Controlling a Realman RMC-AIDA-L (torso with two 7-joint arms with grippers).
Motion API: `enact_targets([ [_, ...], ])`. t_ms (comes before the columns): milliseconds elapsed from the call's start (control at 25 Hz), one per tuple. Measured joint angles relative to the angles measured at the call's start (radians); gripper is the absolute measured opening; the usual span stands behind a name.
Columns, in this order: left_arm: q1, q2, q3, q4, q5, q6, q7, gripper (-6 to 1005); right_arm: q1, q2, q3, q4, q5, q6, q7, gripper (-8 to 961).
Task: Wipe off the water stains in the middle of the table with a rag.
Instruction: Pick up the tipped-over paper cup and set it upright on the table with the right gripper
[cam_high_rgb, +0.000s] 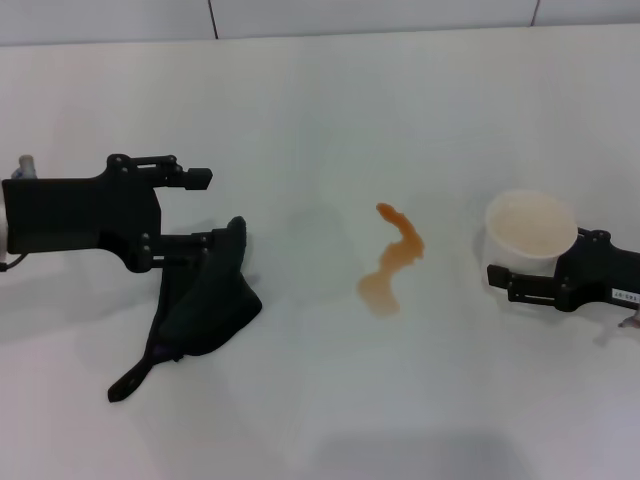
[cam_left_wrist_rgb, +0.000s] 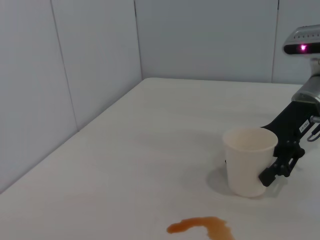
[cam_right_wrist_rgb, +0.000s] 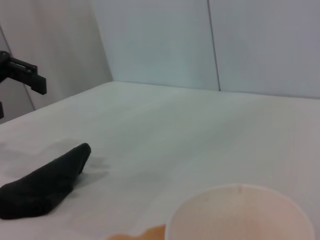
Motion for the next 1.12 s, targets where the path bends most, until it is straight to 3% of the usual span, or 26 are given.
enact_targets([
  [1120, -0.004, 0.000, -0.003, -0.003, 0.000, -0.005, 0.003, 732, -0.060, -0.007, 0.025, -0.013, -0.014, 0.000, 0.020, 861],
])
